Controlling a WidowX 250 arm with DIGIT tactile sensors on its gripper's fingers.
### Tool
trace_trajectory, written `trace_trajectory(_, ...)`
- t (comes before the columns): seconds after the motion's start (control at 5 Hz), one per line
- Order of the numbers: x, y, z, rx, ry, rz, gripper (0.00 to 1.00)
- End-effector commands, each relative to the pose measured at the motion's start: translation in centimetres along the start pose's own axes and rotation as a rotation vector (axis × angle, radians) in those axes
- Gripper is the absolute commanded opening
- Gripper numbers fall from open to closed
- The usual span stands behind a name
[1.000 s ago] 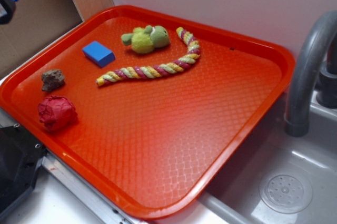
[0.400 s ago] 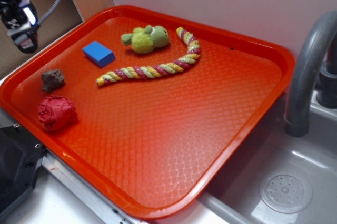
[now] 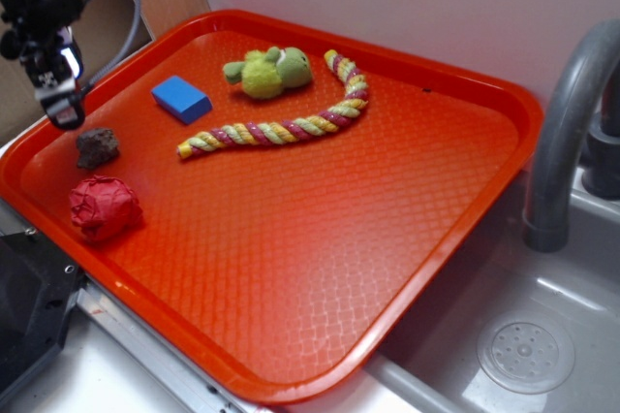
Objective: Grab the rock.
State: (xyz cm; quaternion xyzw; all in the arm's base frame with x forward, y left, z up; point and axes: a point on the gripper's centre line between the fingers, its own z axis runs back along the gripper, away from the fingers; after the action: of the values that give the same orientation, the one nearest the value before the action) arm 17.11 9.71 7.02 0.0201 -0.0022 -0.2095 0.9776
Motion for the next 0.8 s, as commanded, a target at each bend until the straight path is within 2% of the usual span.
trace_trajectory(0.0, -0.4, -0.2, -2.2, 0.063, 0.085, -0.055, 1.00)
trace_trajectory(0.4, 0.0, 0.2, -4.7, 0.063, 0.136, -0.057, 1.00)
trace_trajectory(0.6, 0.1, 0.5, -5.5, 0.034, 0.141, -0.043, 0.88)
